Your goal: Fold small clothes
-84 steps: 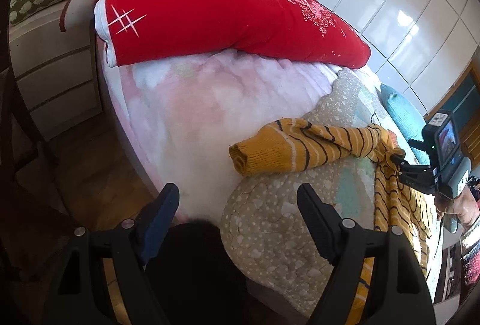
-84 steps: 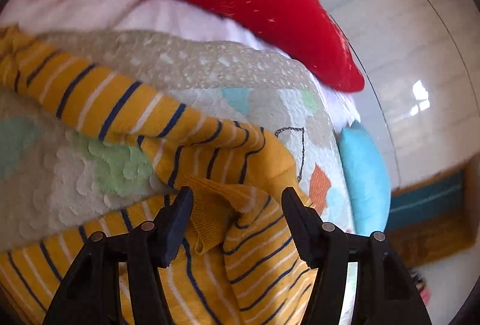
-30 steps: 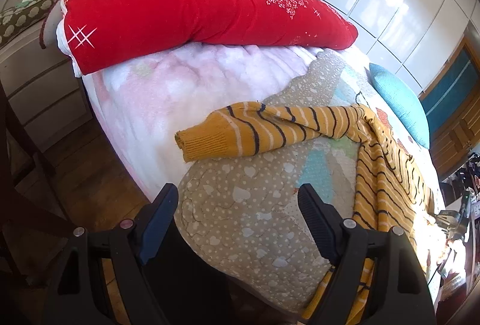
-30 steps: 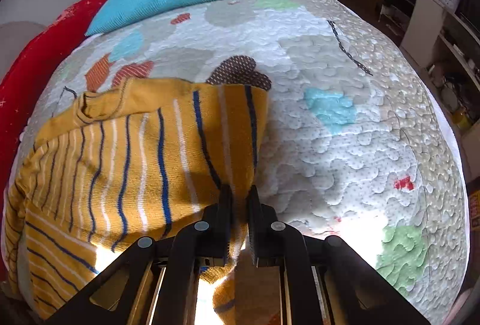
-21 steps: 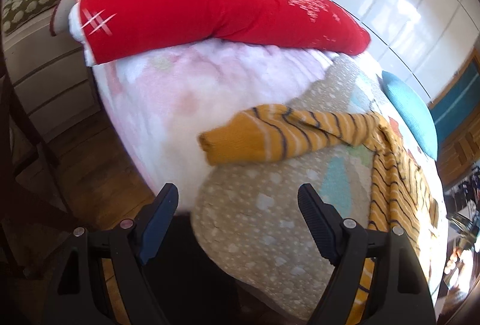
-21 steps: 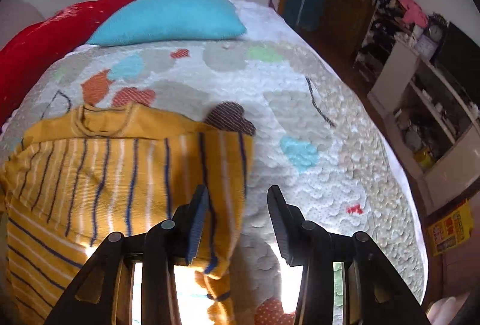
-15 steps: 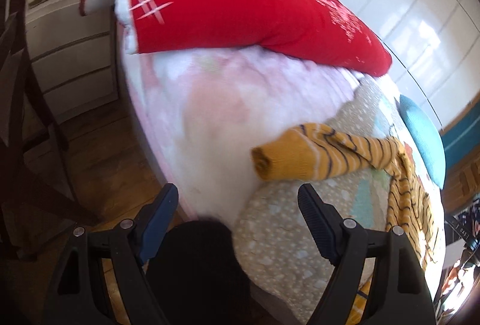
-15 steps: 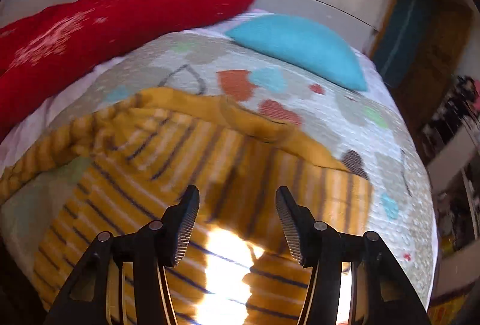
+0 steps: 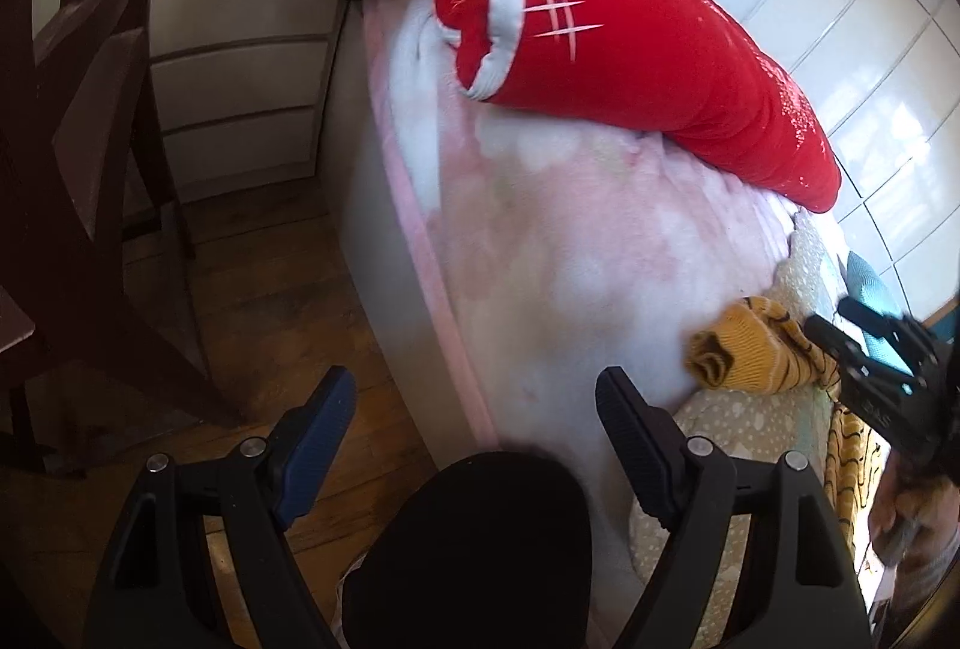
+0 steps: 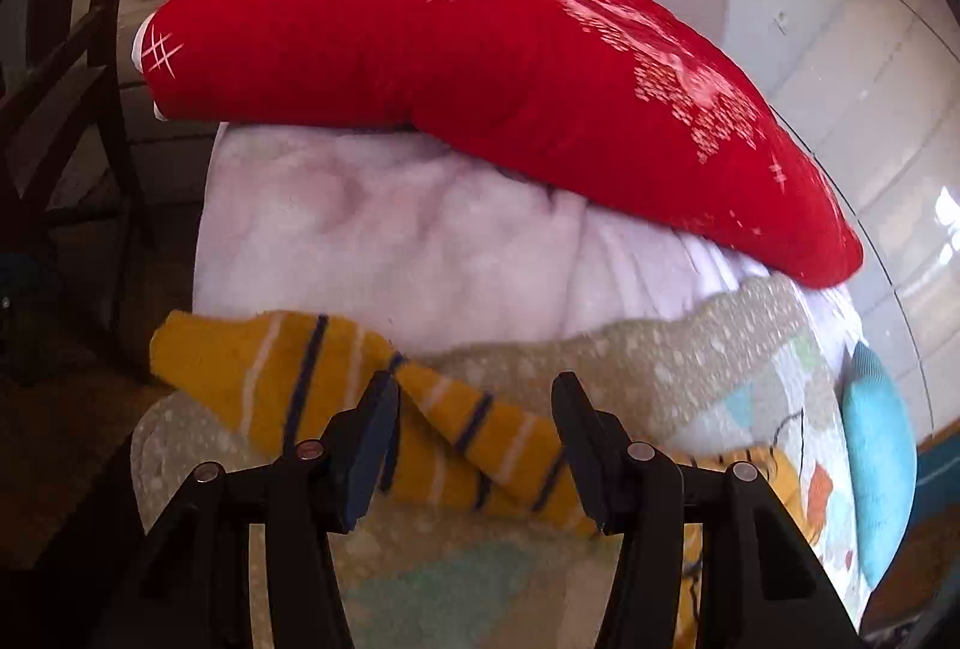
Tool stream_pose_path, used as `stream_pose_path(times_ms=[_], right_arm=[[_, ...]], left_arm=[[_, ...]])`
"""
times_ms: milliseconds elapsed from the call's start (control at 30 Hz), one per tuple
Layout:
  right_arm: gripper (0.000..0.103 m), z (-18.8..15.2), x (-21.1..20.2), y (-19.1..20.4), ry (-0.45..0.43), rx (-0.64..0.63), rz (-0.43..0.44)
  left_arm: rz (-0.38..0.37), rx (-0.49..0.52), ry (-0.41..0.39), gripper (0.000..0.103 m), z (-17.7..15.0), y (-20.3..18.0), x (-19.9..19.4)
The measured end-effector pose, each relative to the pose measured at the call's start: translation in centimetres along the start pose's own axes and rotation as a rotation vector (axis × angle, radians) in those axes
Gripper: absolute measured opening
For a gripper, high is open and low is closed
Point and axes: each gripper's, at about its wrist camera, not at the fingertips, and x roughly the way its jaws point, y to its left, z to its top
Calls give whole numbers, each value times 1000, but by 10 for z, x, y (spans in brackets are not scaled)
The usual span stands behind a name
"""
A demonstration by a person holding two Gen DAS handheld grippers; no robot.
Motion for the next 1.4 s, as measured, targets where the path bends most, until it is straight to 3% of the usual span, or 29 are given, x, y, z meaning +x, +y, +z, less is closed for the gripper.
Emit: stream_pose_path(times_ms=[167,200,233,267,300,500,667,767,933,1033,1100,1133,1200,1300,1400], right_arm=[[53,15,48,21,146,-136,99],[32,18,50,16,165,-105,145],[17,21,51,10,195,-48,228],[11,24,50,7,205,2,270],[7,26,46,6,196,25,276],[6,32,14,-22,114,202,306],[6,17,-53,-130,-112,620,316],[6,-34,-92,-201,-194,850,231],[6,-180,-138,-287,-197,1186,11],[6,-276,-145,-306,-93,1311,-138],[7,-330,-134,-316,40,1314,-280],[8,-357,-125,-319,115,1334,-312],[9,-405,-121,-319,191,1425,-314],[13,-444,-147,-313,121,1484,-318],[23,-450,-168,-314,89,1453,-332]], left_arm=[[-18,1,-1,81,-2,9,-1],[-20,0,-3,81,-2,11,-2],[-19,-3,-4,81,-2,14,-2],[-16,-7,-4,81,-2,17,-2],[-15,-13,-2,81,-2,18,-1],[-34,-27,-1,81,0,19,-4],[-60,-11,-24,81,1,5,-13],[-77,10,-30,81,1,-5,-16],[-93,69,-11,81,-4,-31,-13],[-103,109,10,81,-10,-49,-11],[-114,148,22,81,-15,-66,-12],[-120,171,26,81,-18,-75,-13],[-129,216,25,81,-23,-93,-17],[-132,298,26,82,-34,-121,-20],[-157,366,62,82,-46,-151,-16]])
